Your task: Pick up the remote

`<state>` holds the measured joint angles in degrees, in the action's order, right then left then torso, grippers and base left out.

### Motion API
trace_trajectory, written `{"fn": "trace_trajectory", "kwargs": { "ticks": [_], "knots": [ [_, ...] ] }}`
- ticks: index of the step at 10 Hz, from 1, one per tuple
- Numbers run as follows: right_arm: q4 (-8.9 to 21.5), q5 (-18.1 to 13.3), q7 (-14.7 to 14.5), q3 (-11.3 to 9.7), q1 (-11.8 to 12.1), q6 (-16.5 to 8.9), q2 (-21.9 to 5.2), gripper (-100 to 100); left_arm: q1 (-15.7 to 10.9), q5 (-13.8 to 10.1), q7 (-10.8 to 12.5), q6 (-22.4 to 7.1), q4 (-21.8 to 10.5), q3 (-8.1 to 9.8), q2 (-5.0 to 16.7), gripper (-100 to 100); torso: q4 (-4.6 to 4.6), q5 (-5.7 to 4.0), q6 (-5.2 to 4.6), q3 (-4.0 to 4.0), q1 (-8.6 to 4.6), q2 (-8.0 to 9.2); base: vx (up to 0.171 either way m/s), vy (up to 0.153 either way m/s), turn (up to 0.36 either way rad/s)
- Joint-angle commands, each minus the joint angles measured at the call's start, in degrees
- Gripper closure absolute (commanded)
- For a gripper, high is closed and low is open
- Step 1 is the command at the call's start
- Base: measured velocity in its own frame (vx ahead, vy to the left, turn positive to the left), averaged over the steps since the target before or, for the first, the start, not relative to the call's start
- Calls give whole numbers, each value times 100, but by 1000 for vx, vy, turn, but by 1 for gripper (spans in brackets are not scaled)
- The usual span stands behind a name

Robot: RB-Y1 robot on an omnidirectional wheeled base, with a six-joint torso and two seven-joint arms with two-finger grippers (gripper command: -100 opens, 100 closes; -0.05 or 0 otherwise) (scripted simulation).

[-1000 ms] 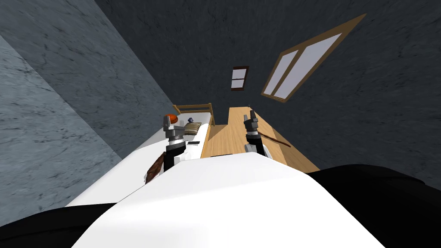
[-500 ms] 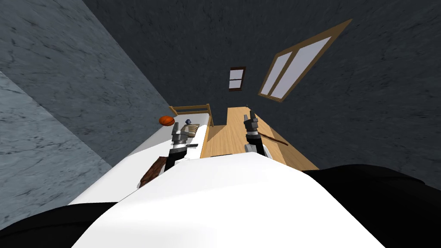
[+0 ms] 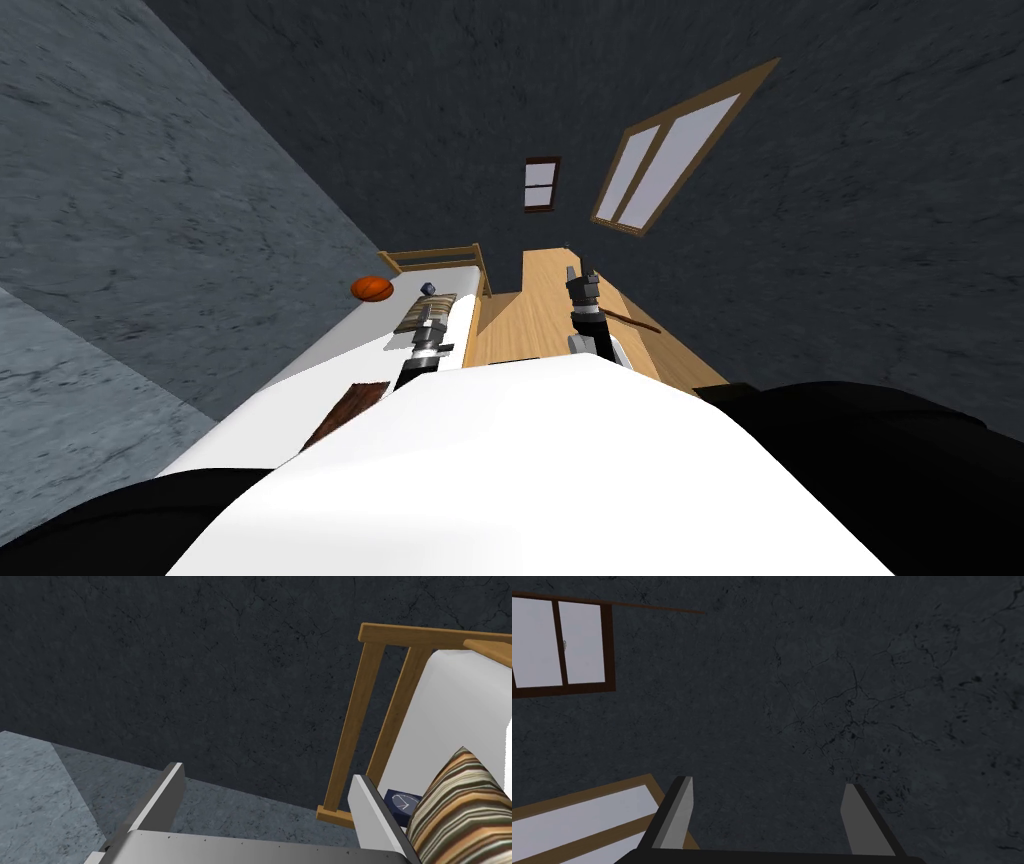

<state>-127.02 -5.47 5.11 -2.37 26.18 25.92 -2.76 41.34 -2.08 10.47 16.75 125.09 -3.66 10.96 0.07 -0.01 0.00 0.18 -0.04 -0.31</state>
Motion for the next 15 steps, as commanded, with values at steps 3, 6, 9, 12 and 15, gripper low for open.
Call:
{"fn": "trace_trajectory", "kwargs": {
  "ticks": [3,6,9,12,15],
  "knots": [
    [0,0,0,0,0,0,0,0,480,26,285,-134,-270,-146,154,-100,0,0,1,1,4,-3,86,7,-96],
    [0,0,0,0,0,0,0,0,815,56,491,-251,-505,-302,259,-100,0,2,0,0,8,0,76,16,-92],
    [0,0,0,1,0,0,-1,0,1301,93,816,-434,-908,-589,439,-100,2,4,0,5,22,-9,124,52,-124],
    [0,0,0,1,2,0,-1,0,1754,116,1158,-621,-1371,-944,641,-100,7,5,1,19,25,-34,173,74,-149],
    [0,0,0,1,1,0,-1,0,2029,122,1390,-744,-1704,-1211,794,-100,2,4,1,7,19,-12,120,67,-104]
  ]
}}
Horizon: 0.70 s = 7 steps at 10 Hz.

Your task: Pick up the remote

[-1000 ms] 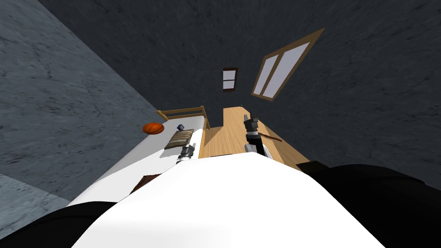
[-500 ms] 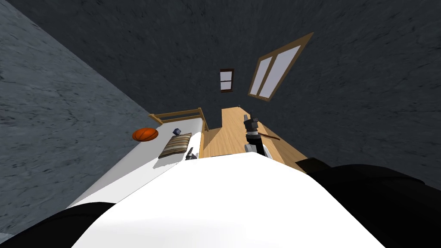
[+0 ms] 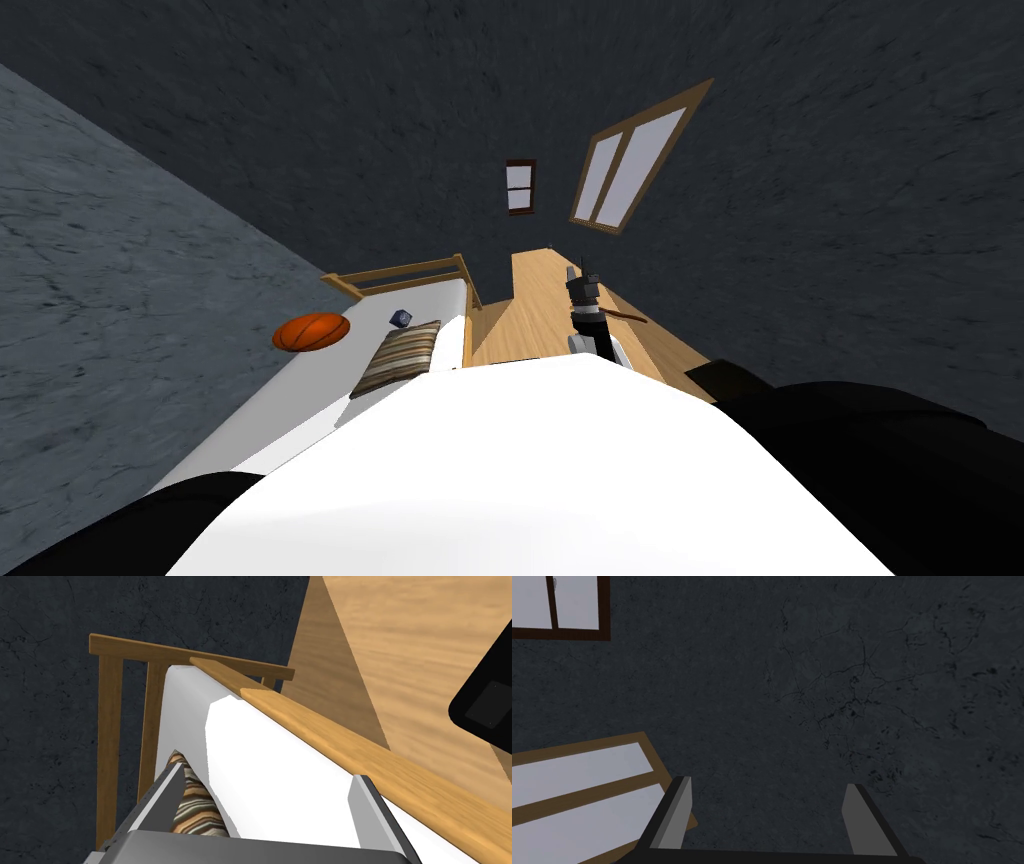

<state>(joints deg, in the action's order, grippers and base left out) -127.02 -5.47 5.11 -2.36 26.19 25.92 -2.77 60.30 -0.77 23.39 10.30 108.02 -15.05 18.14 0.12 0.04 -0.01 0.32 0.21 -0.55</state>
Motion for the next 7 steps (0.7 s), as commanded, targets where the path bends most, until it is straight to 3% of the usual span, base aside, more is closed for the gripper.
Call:
{"fn": "trace_trajectory", "kwargs": {
  "ticks": [1,2,5,6,7],
  "knots": [
    [0,0,0,0,0,0,0,0,262,-8,214,-159,-168,-212,161,-100,0,0,0,0,0,0,183,90,-158],
    [0,0,0,0,1,0,0,0,262,-8,214,-159,-168,-212,161,-100,3,0,2,6,7,-9,124,79,-46],
    [0,0,0,1,1,0,-1,0,614,-13,557,-333,-674,-645,433,-100,1,2,2,4,12,-8,166,113,-135],
    [0,0,0,1,1,0,-1,0,614,-13,557,-333,-689,-645,433,-100,6,3,1,12,21,-20,140,98,-62],
    [0,0,0,1,1,0,0,0,720,-16,668,-388,-860,-790,527,-100,2,2,2,5,8,-7,118,107,-75]
  ]
}}
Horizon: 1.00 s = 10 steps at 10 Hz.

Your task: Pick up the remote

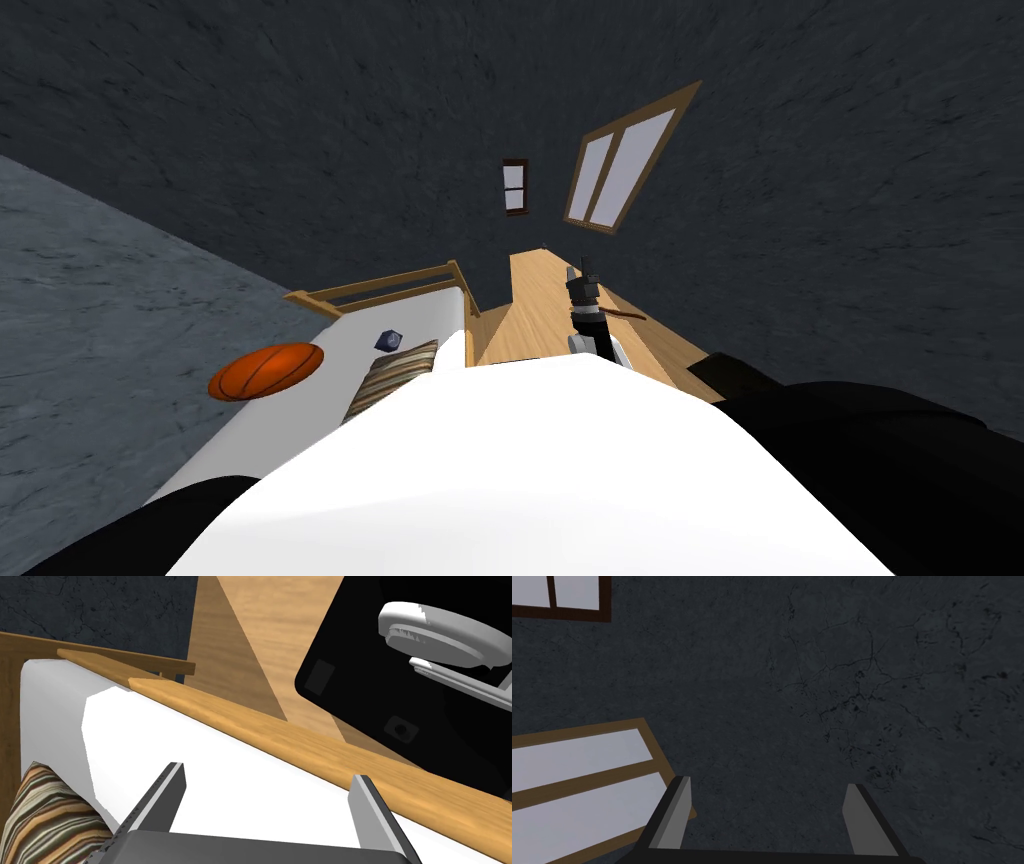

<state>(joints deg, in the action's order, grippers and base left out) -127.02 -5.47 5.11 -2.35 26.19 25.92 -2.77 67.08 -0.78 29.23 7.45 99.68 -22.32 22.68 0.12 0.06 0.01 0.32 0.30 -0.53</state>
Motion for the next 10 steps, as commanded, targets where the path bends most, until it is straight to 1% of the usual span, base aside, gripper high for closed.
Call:
{"fn": "trace_trajectory", "kwargs": {
  "ticks": [1,3,4,6,7,8,9,10],
  "knots": [
    [0,0,0,0,0,0,0,0,143,-19,192,-155,-194,-206,167,-100,0,0,0,0,0,0,167,138,-184],
    [0,0,0,0,1,0,0,0,327,-29,399,-253,-514,-476,357,-100,3,1,-1,10,1,-17,186,117,-140],
    [0,0,0,0,1,0,0,0,327,-29,399,-253,-514,-476,357,-100,5,1,0,12,5,-21,142,128,-40],
    [0,0,0,0,0,0,0,0,487,-38,587,-339,-802,-717,548,-100,1,-2,0,2,1,-4,145,102,-90],
    [0,0,0,0,1,0,1,0,487,-38,587,-339,-802,-717,548,-100,8,-24,-8,2,23,3,99,65,-45],
    [0,0,0,-1,0,0,1,0,557,-43,671,-376,-929,-824,642,-100,15,-51,-18,-4,44,24,89,54,-77],
    [0,0,0,-1,0,0,1,0,557,-43,671,-376,-929,-824,642,-100,34,-85,-32,-4,80,44,66,72,-50],
    [0,0,0,-1,-1,0,1,0,620,-47,747,-410,-1044,-920,733,-100,38,-93,-37,-10,113,61,60,109,-92]
  ]
}}
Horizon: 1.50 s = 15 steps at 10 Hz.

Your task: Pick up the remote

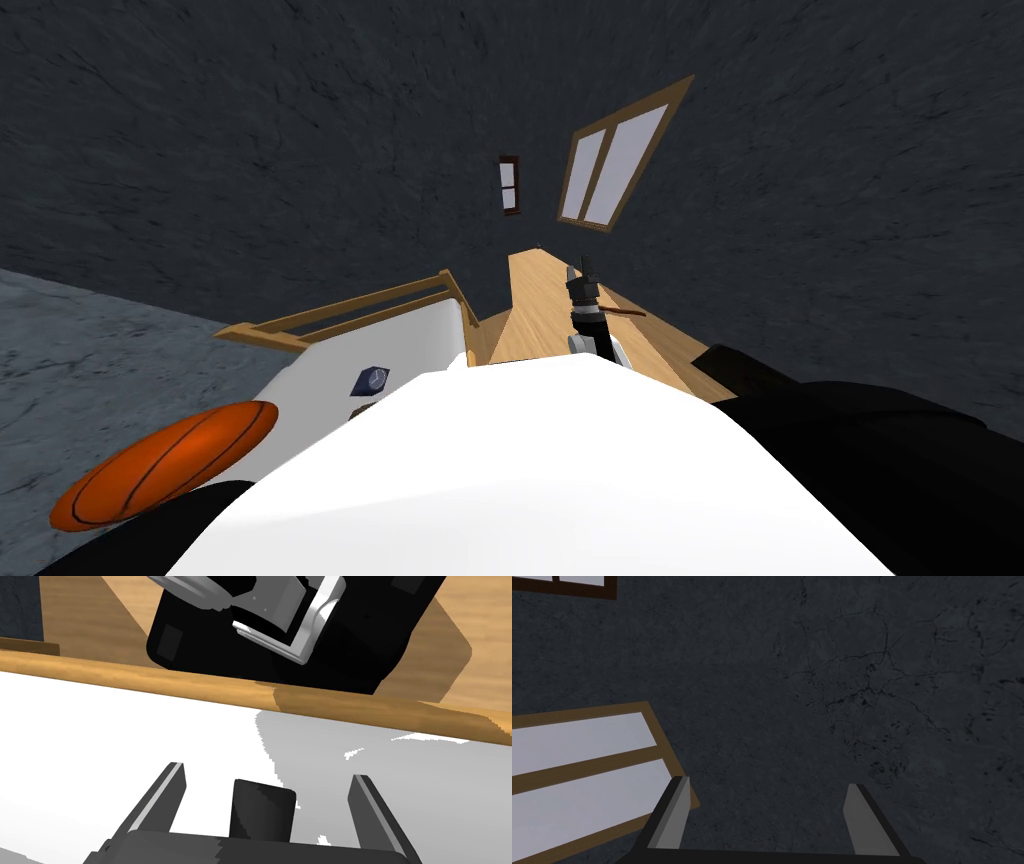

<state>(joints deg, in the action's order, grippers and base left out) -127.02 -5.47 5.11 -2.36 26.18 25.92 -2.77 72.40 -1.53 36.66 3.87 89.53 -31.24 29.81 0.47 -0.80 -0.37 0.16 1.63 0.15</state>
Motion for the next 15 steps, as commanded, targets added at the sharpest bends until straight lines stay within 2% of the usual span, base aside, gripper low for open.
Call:
{"fn": "trace_trajectory", "kwargs": {
  "ticks": [1,3,4,5,6,9,10,11,15],
  "knots": [
    [0,0,0,0,0,0,0,0,188,21,129,-106,-214,-181,186,-100,0,0,0,0,0,0,145,165,-162],
    [0,0,0,1,1,0,-1,0,269,16,235,-150,-366,-306,349,-100,6,7,0,18,28,-31,142,160,-98],
    [0,0,0,1,1,0,-1,0,183,-2,207,-149,-327,-270,308,-100,6,5,0,15,20,-25,47,61,-20],
    [0,0,0,0,0,0,0,0,180,-7,230,-157,-342,-279,325,0,1,0,2,3,-10,-5,10,14,0],
    [0,0,0,-1,0,0,1,0,11,-28,176,-175,-527,-290,194,-100,-3,-5,2,-6,-31,11,3,-16,23],
    [0,0,0,-1,-1,0,2,0,-242,-61,97,-204,-809,-309,-1,-100,-6,-11,4,-15,-57,25,-10,-34,25],
    [0,0,0,-1,0,0,2,0,-153,-44,106,-193,-726,-289,37,-100,-16,5,8,-23,-57,32,-5,-12,1],
    [0,0,0,-1,0,0,1,0,-158,-45,101,-191,-735,-287,34,100,-21,13,9,-30,-48,41,0,0,0],
    [0,0,0,-1,-1,0,1,0,-157,-45,100,-191,-734,-288,34,100,-22,14,9,-33,-39,45,0,0,0]
  ]
}}
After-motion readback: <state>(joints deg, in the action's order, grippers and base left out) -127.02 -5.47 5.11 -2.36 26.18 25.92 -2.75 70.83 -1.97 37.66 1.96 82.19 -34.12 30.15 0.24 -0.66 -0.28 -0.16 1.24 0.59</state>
